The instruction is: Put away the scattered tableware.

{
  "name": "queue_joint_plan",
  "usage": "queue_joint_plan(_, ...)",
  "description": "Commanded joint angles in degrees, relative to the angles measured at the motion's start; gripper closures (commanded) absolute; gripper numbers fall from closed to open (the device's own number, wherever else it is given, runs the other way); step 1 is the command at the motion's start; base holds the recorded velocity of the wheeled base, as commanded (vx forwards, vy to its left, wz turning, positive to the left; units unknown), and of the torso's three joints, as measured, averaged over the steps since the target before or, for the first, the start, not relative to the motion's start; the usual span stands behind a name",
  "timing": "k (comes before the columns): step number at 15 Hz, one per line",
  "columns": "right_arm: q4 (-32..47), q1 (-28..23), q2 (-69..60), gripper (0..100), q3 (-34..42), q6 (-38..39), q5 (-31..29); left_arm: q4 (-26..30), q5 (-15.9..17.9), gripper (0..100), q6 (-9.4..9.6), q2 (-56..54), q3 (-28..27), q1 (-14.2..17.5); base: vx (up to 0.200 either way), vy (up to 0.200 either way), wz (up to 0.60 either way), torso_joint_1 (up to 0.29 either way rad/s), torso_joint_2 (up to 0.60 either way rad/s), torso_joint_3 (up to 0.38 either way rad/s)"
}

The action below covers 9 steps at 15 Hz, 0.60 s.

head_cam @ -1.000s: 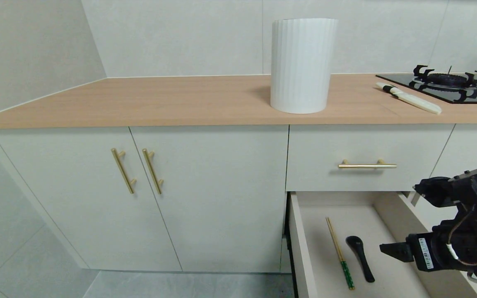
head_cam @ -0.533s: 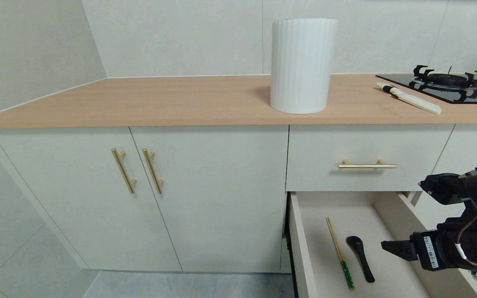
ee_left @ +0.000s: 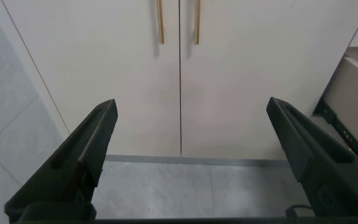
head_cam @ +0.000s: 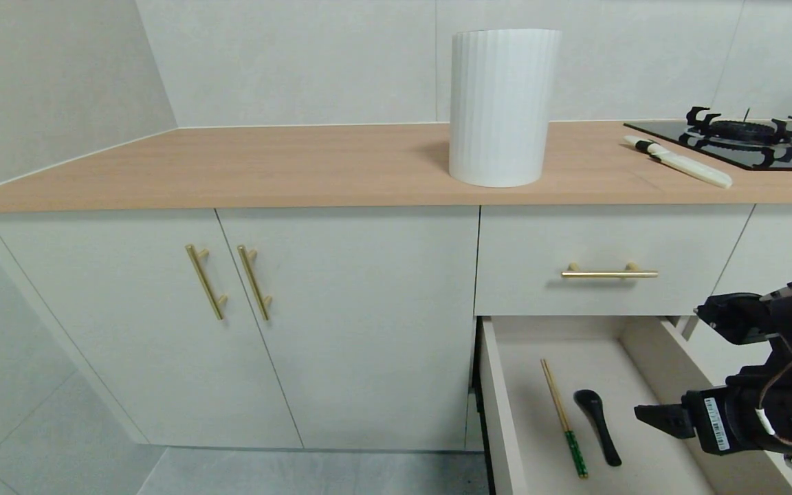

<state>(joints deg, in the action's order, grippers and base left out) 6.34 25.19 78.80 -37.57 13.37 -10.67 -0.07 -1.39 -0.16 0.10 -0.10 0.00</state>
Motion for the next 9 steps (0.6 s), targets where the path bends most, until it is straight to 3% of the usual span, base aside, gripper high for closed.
queue_joint_plan(1,0.0,0.0,0.2,0,0.0,0.0,0.0,0.0,0.0,0,-0.02,0.1,0.0,0.0,-0.200,0.000,0.00,0.012,0.00,0.007)
queue_joint_plan(8,0.0,0.0,0.4,0,0.6,-1.7,0.3,0.0,0.0,0,-0.11,0.0,0.0,0.0,-0.200,0.000,0.00,0.000,0.01,0.004)
queue_joint_plan(9,0.0,0.0,0.7,0,0.7,-1.7,0.3,0.0,0.0,0,-0.11,0.0,0.0,0.0,0.000,0.000,0.00,0.000,0.00,0.000)
